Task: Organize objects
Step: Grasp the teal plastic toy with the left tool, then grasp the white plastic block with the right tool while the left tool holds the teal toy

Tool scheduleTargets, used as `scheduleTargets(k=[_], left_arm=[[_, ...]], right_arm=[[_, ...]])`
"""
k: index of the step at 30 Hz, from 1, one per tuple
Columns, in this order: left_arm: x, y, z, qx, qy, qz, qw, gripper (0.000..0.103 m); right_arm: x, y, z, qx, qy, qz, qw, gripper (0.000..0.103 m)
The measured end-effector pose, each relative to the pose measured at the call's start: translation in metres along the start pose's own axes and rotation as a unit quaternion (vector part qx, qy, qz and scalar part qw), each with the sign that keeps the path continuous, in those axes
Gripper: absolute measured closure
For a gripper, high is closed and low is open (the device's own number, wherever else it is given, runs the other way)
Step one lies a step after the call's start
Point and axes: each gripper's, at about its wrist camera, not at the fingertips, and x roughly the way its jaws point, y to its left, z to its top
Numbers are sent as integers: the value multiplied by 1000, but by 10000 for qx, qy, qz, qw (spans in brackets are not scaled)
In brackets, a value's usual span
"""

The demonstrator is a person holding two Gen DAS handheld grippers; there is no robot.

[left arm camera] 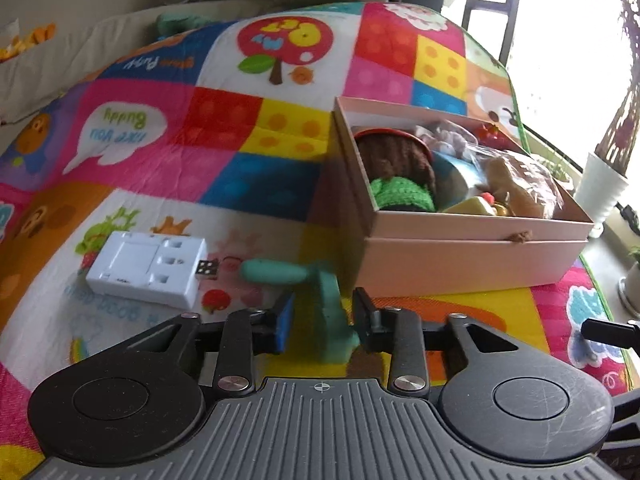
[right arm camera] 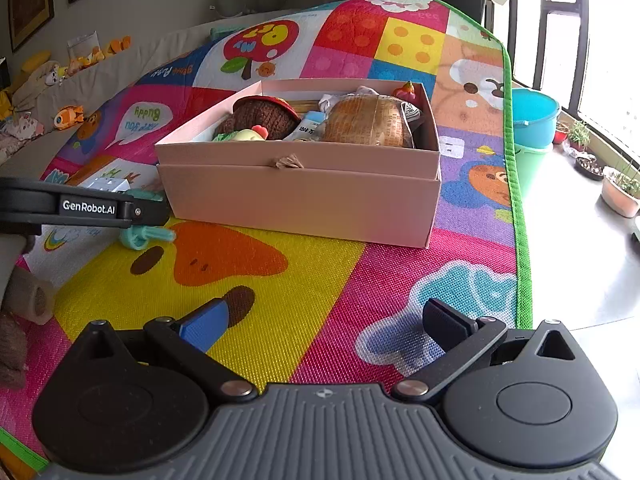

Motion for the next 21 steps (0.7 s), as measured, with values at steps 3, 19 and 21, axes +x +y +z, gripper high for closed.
scheduleTargets(k=[3,19,21], left_arm=[[-6,12,-3,-146,122,-278,9994,83],[-85,89,-67,181,-24,-111,9998,79],[-80,83,-64,311,-87,-19,9995,79]], right_arm=[[0,1,0,-45,21,-25,10000,0],[2,5,1,-238,134,-65,9996,0],[3,5,1,-234,135,-56,9996,0]])
